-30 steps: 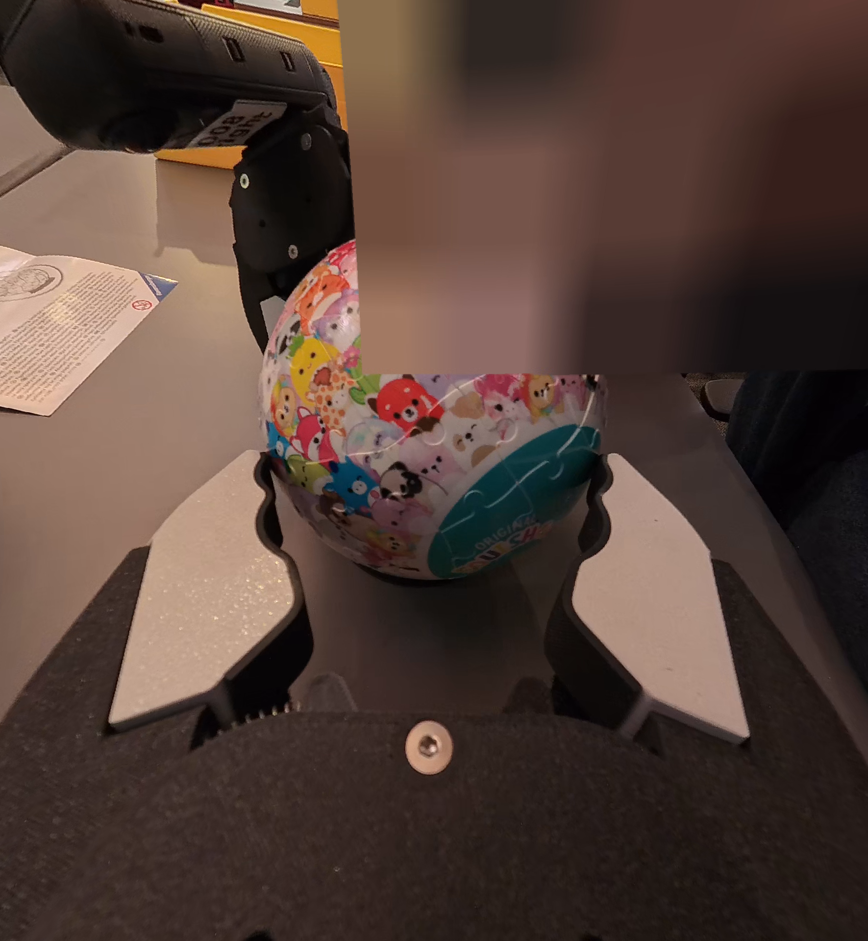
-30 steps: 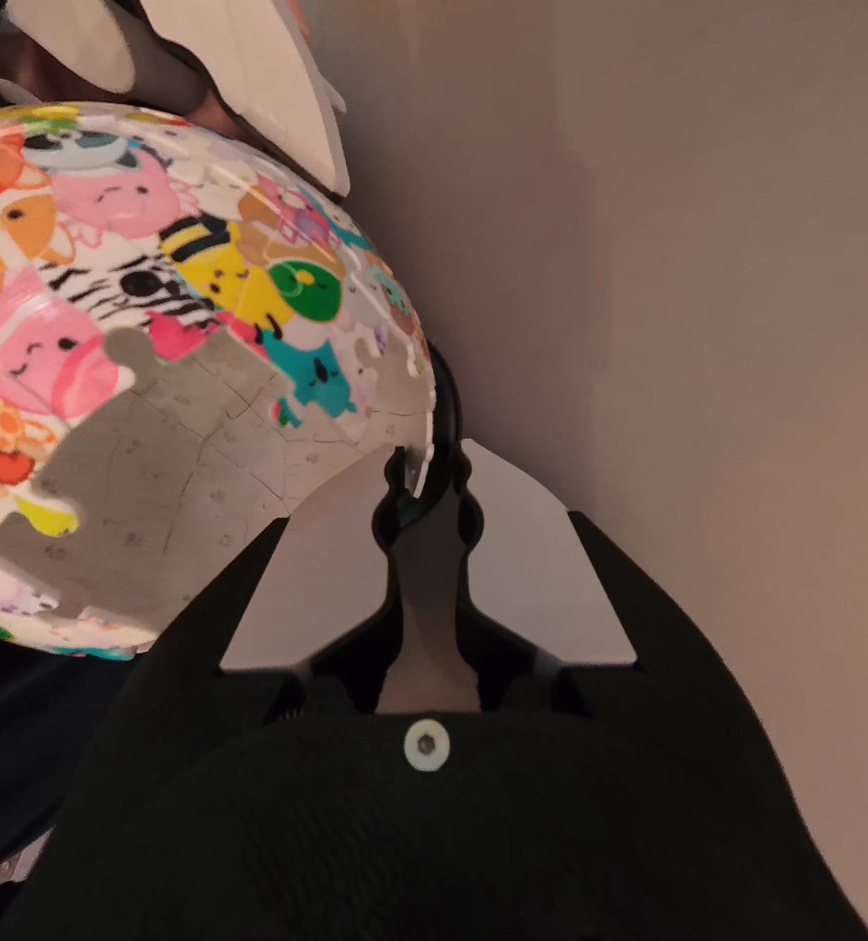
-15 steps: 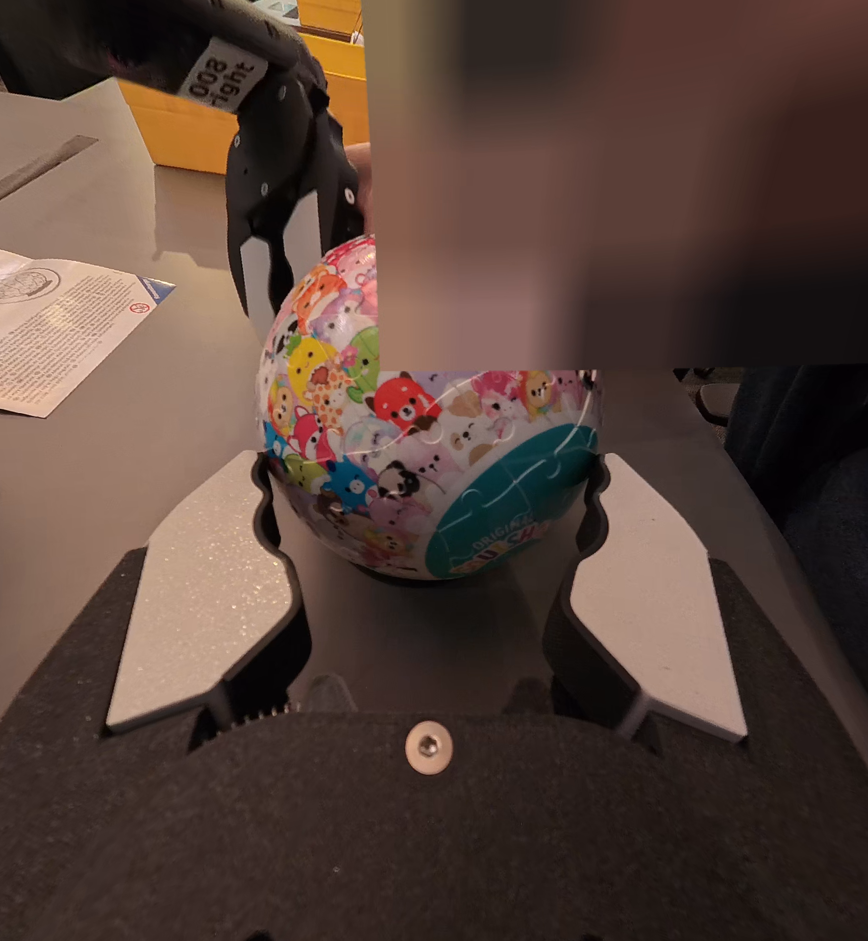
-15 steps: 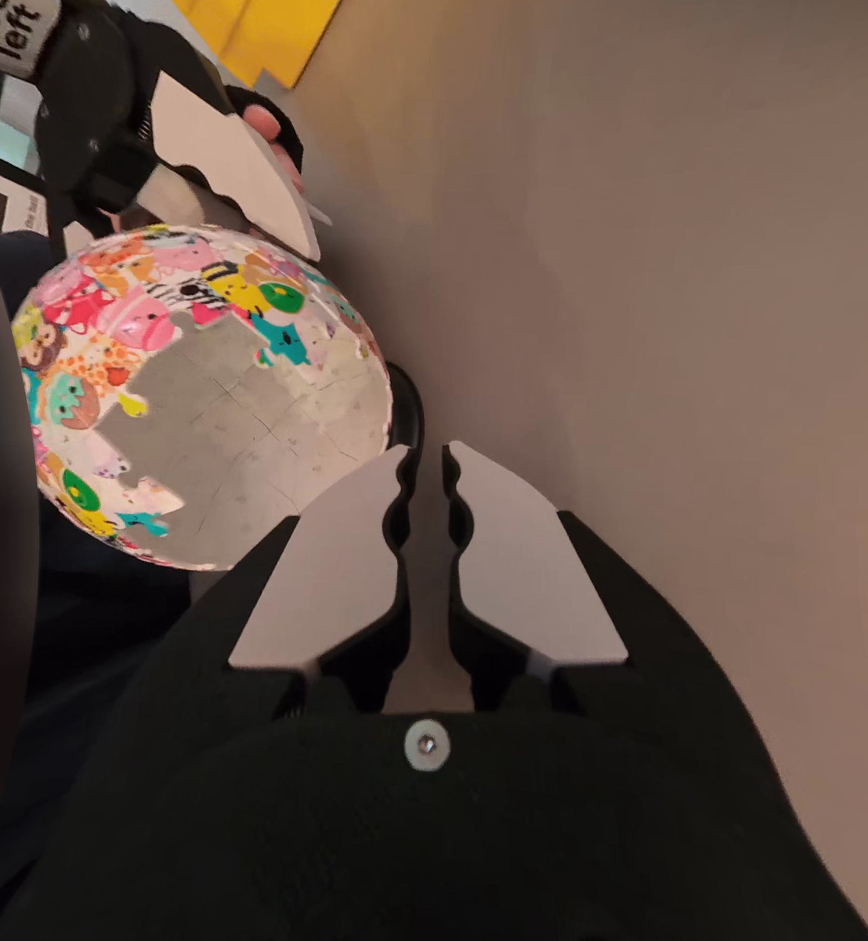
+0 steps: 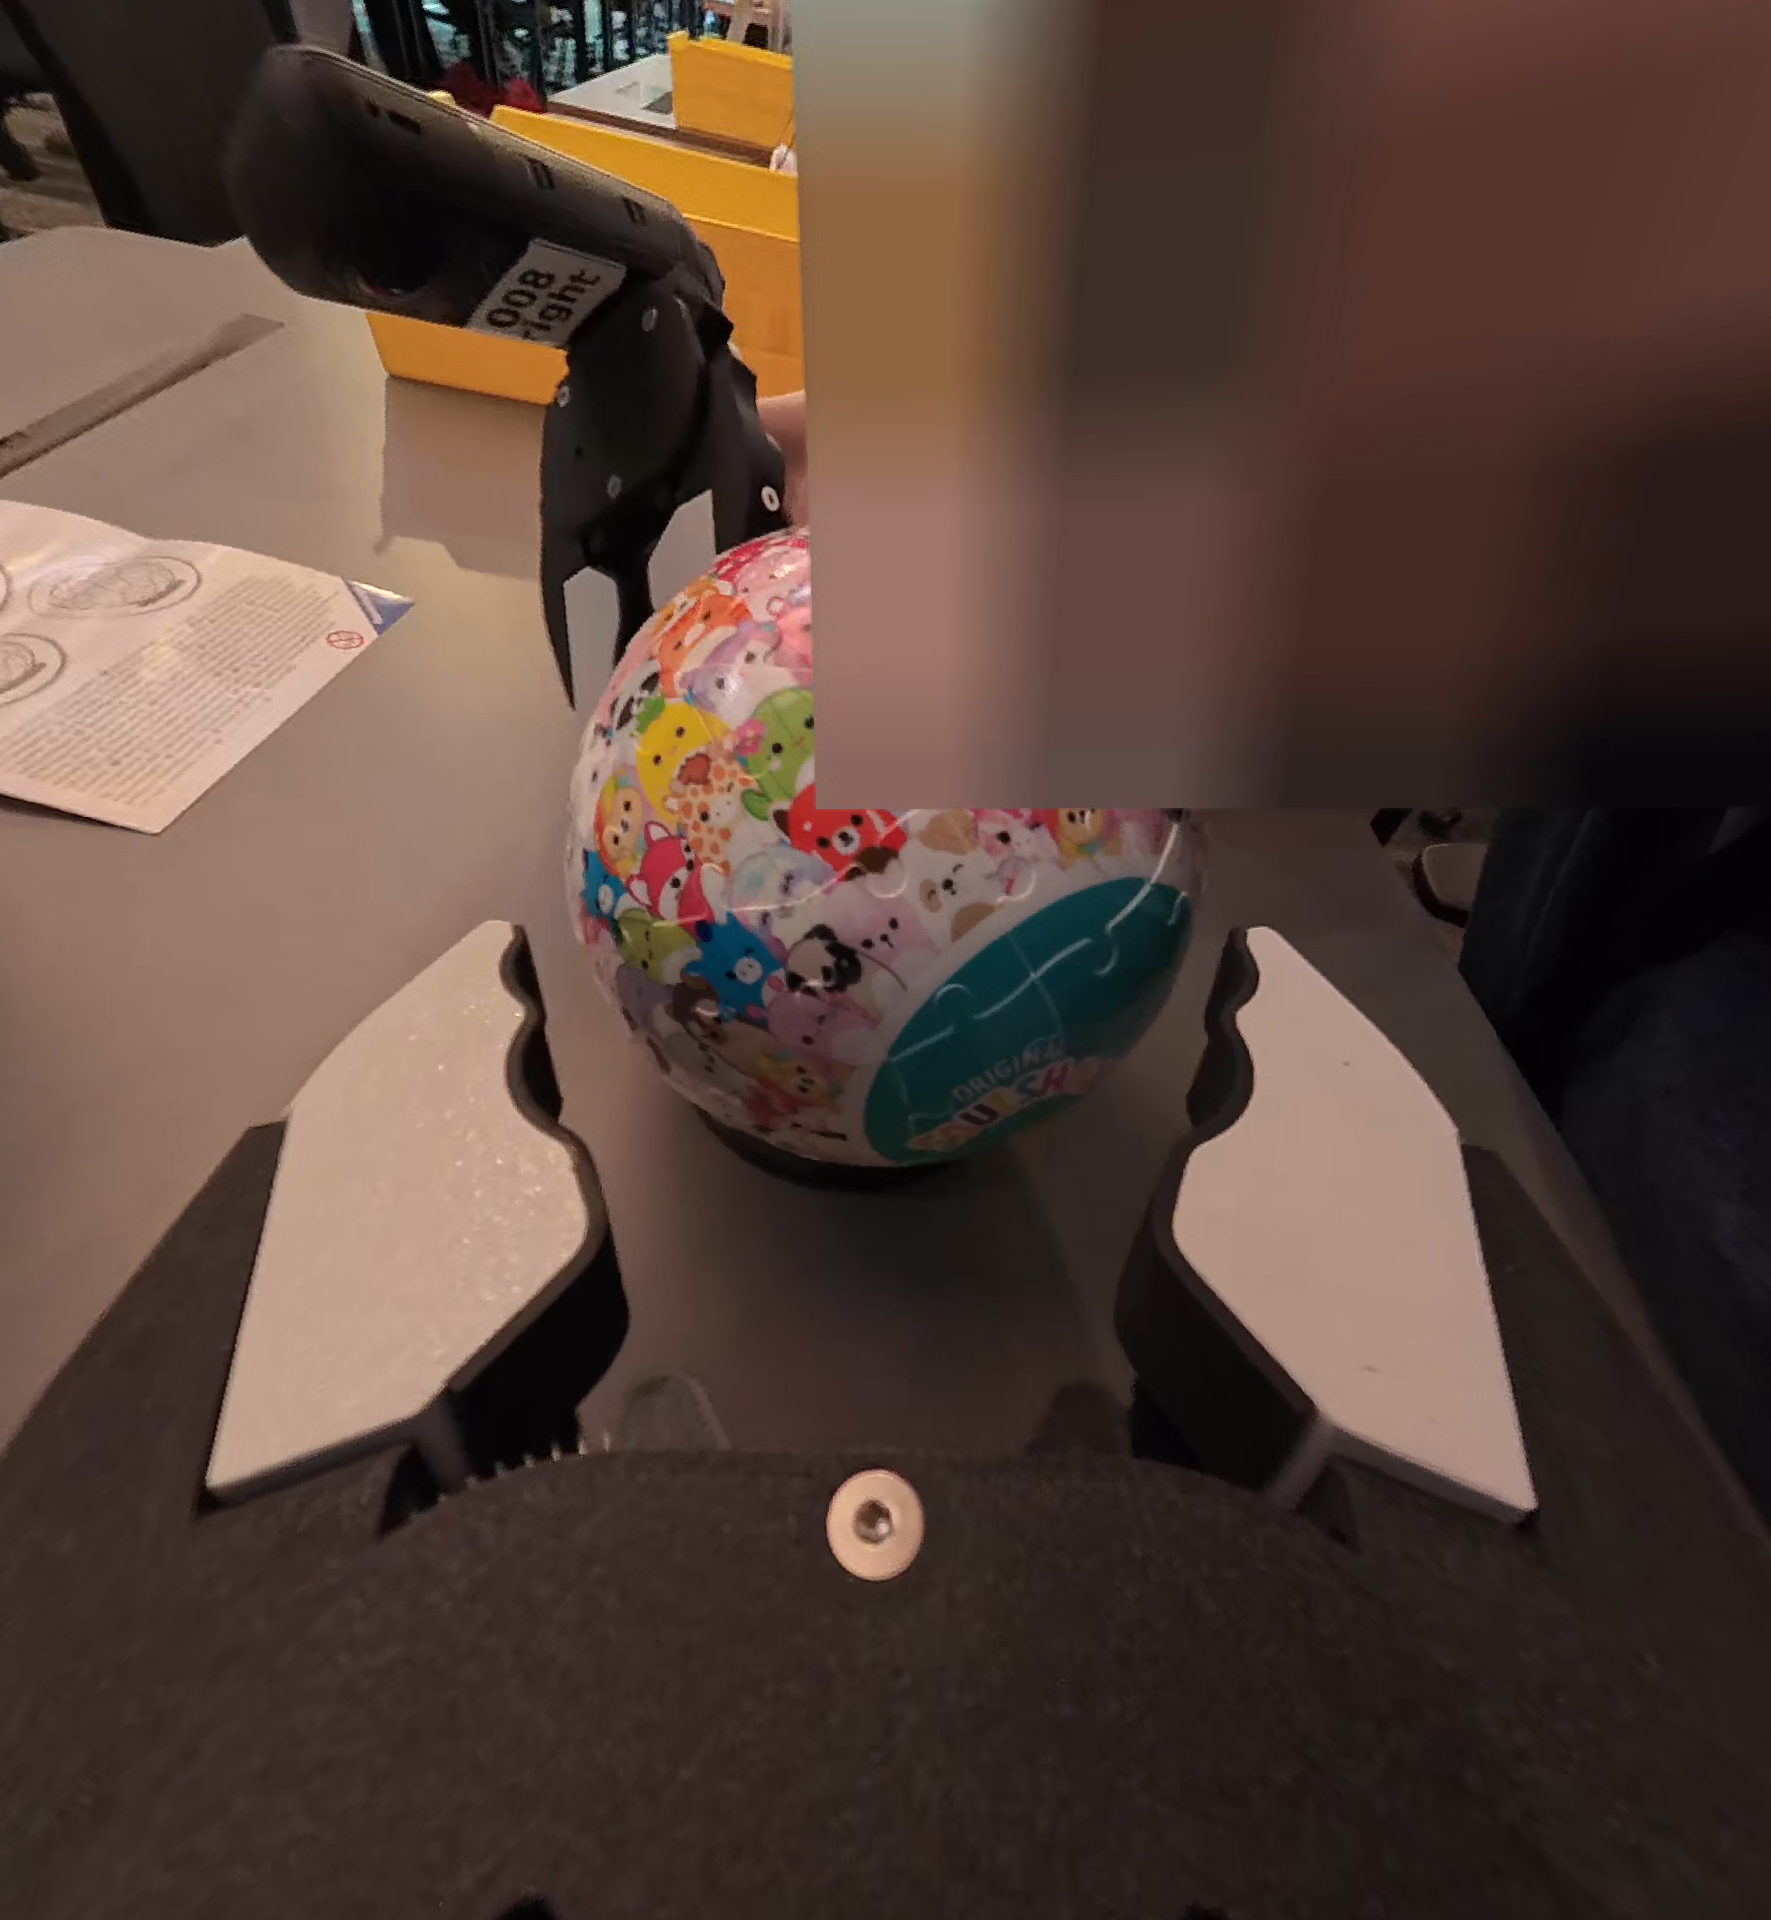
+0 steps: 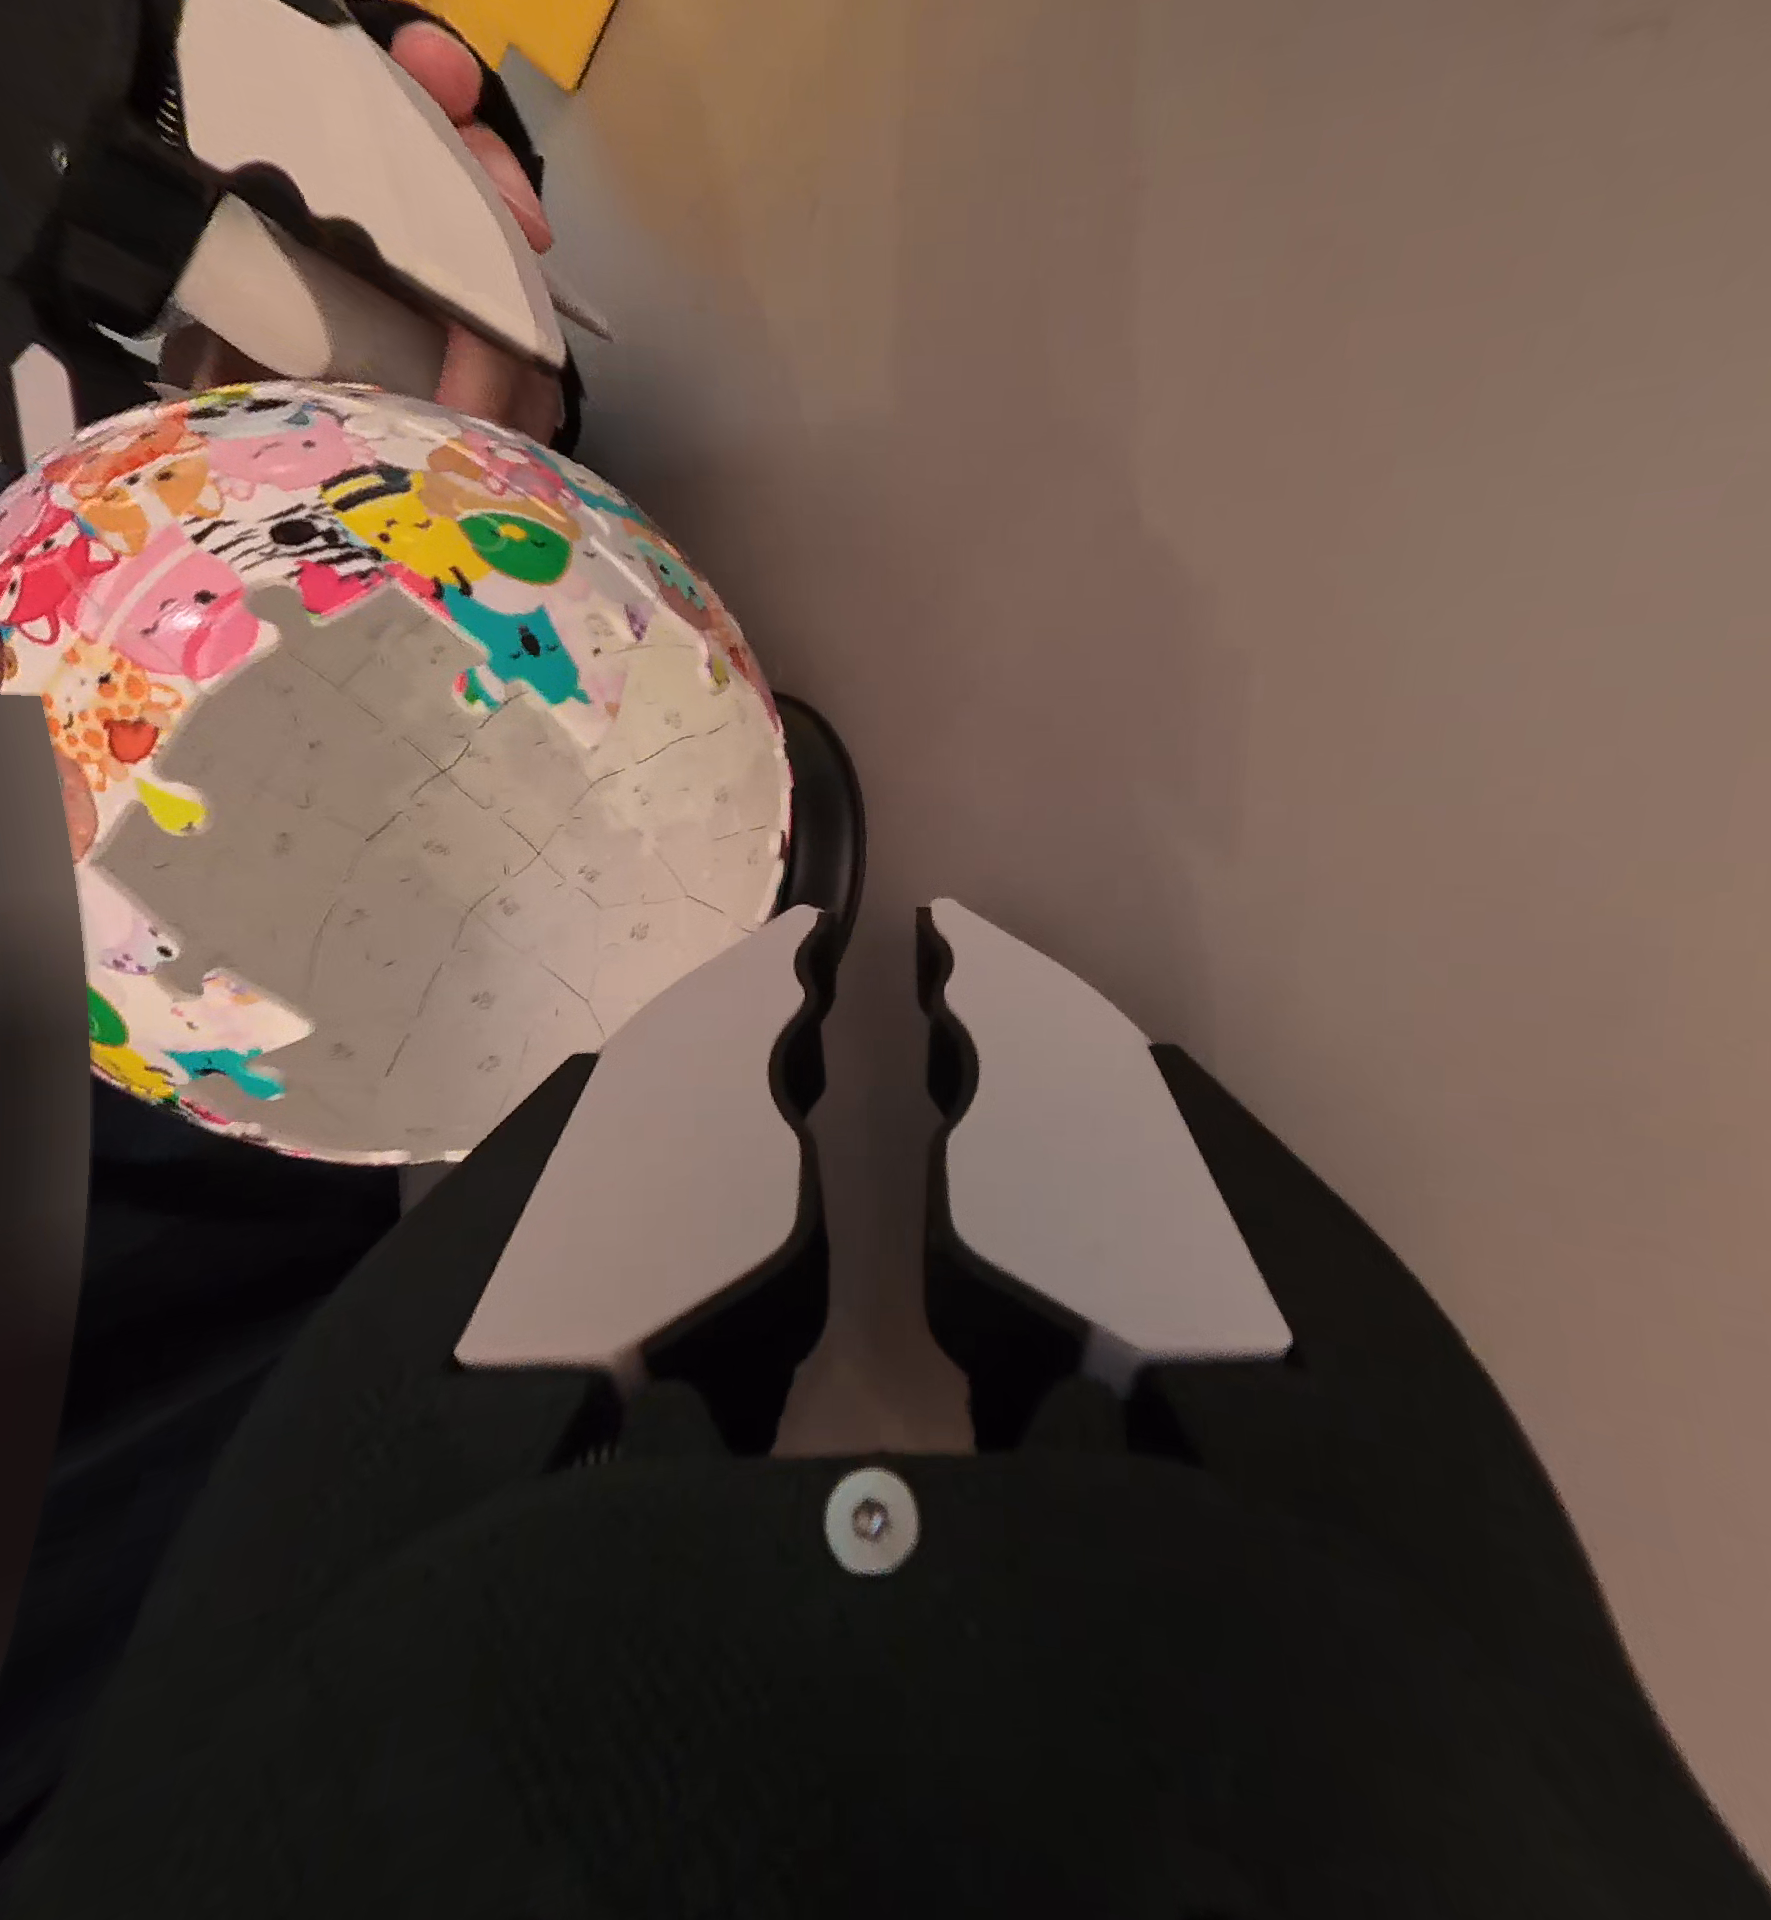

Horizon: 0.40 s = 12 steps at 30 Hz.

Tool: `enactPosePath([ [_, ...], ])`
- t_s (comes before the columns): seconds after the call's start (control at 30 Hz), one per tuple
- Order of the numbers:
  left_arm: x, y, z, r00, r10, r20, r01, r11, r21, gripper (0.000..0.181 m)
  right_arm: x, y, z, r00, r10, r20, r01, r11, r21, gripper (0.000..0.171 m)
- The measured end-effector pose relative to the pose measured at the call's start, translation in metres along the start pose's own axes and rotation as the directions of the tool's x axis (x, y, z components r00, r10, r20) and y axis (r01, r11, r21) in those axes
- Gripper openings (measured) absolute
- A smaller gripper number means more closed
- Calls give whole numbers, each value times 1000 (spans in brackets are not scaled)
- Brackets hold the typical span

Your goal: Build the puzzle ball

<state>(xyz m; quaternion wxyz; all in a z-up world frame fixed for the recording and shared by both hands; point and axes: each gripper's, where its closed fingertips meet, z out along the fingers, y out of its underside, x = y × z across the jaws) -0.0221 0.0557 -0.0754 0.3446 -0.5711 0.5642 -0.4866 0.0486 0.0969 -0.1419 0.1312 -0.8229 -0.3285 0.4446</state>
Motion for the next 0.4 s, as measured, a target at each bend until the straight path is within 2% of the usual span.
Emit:
enactPosePath([
  [0.13,-5,-8,-11,997,-20,76,20,1000,-8,123,1,2,-3,1000,-2,-15,2,1000,7,17],
  [0.27,-3,-33,-17,988,-35,153,30,999,33,121,-1,0,-8,1000,-16,-21,17,1000,25,19],
  [0.4,4,-51,-11,973,-35,229,22,998,58,122,-12,-3,-6,999,-24,47,22,999,49,21],
])
